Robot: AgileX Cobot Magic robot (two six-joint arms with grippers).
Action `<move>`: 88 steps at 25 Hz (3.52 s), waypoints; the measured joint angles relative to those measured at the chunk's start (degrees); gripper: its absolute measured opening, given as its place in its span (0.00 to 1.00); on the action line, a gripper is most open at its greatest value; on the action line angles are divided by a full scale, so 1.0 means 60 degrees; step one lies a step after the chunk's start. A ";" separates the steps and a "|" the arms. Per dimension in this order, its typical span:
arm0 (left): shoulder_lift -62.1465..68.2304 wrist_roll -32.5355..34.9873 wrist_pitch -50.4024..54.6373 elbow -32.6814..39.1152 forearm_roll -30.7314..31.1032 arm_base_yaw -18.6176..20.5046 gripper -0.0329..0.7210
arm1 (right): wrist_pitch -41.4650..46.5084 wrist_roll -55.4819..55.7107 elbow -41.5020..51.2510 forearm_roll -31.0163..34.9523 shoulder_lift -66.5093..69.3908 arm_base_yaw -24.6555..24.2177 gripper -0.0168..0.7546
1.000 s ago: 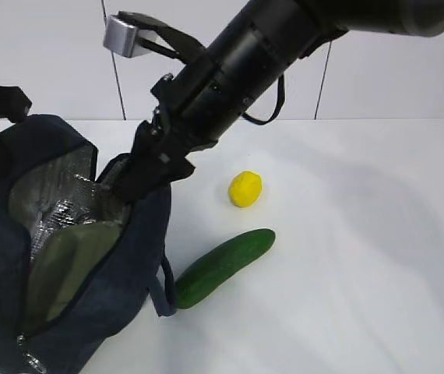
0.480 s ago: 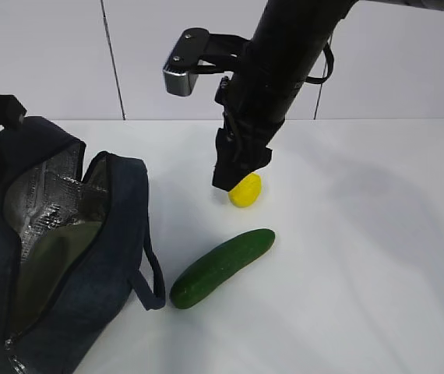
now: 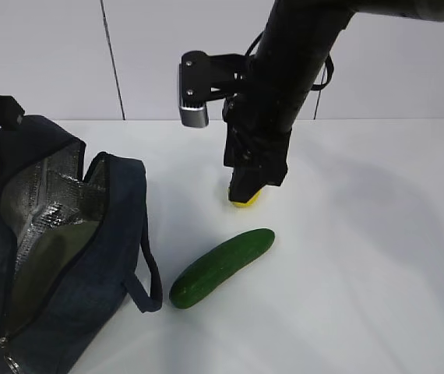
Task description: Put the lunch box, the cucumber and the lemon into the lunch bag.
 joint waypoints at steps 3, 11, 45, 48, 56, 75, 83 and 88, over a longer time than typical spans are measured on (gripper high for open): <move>0.0000 0.0000 -0.0037 0.0000 0.0016 0.0000 0.03 | 0.0000 -0.0345 0.0300 -0.0059 0.0162 0.0000 0.62; 0.0000 0.0000 -0.0159 0.0000 0.0022 0.0000 0.03 | 0.0000 -0.1592 0.0499 0.0438 0.0551 0.0000 0.62; 0.0000 0.0000 -0.0203 0.0000 0.0256 0.0000 0.03 | -0.0236 -0.1736 0.0485 0.0265 0.3043 0.0000 0.62; -0.0015 0.0000 -0.0203 0.0000 0.0256 0.0000 0.03 | -0.0236 -0.1653 0.0485 0.0246 0.3043 0.0000 0.62; -0.0015 0.0000 -0.0209 0.0000 0.0256 0.0000 0.03 | -0.0221 -0.1585 0.0251 0.0192 0.3059 0.0000 0.43; -0.0015 0.0000 -0.0524 0.0000 -0.0129 0.0000 0.03 | -0.0020 0.6767 -0.0653 -0.1369 0.0851 -0.0004 0.42; -0.0015 0.0000 -0.1197 0.0012 -0.0702 0.0000 0.03 | 0.0018 0.9045 -0.0653 0.1683 0.0293 -0.0004 0.41; -0.0015 0.0000 -0.1560 0.0036 -0.1033 0.0016 0.03 | 0.0018 0.9314 -0.0653 0.4268 0.0293 -0.0004 0.41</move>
